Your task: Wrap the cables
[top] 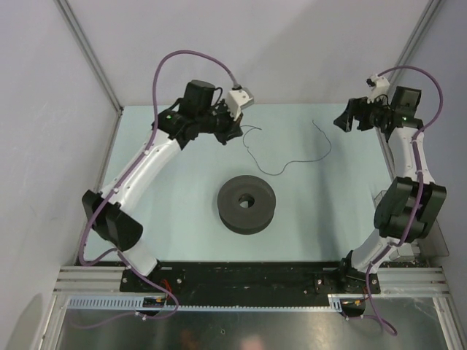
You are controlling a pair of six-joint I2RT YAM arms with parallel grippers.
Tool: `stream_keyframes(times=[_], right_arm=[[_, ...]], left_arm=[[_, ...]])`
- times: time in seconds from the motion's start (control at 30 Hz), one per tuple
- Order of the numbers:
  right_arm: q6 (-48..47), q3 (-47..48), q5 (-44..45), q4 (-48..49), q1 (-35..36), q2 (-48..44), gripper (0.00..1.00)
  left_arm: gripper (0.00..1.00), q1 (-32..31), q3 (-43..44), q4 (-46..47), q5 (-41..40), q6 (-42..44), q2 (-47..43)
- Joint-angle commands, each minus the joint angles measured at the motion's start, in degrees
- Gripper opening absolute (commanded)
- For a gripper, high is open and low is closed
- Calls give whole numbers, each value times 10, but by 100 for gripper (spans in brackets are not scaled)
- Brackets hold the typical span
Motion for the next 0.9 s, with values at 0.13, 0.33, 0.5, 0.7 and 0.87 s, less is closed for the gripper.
stream_keyframes(times=[0.13, 0.33, 0.5, 0.7, 0.87], right_arm=[[-55, -19, -237, -36, 71, -149, 97], [-63, -84, -218, 53, 214, -241, 77], [-112, -91, -162, 63, 320, -257, 63], [-157, -90, -101, 54, 393, -238, 58], [-151, -92, -86, 69, 408, -228, 46]], left_arm=[[0, -23, 62, 1, 36, -32, 29], [0, -34, 49, 1, 73, -24, 15], [0, -46, 28, 1, 74, -17, -3], [0, -63, 6, 1, 69, -3, -25], [0, -66, -14, 1, 93, -1, -42]])
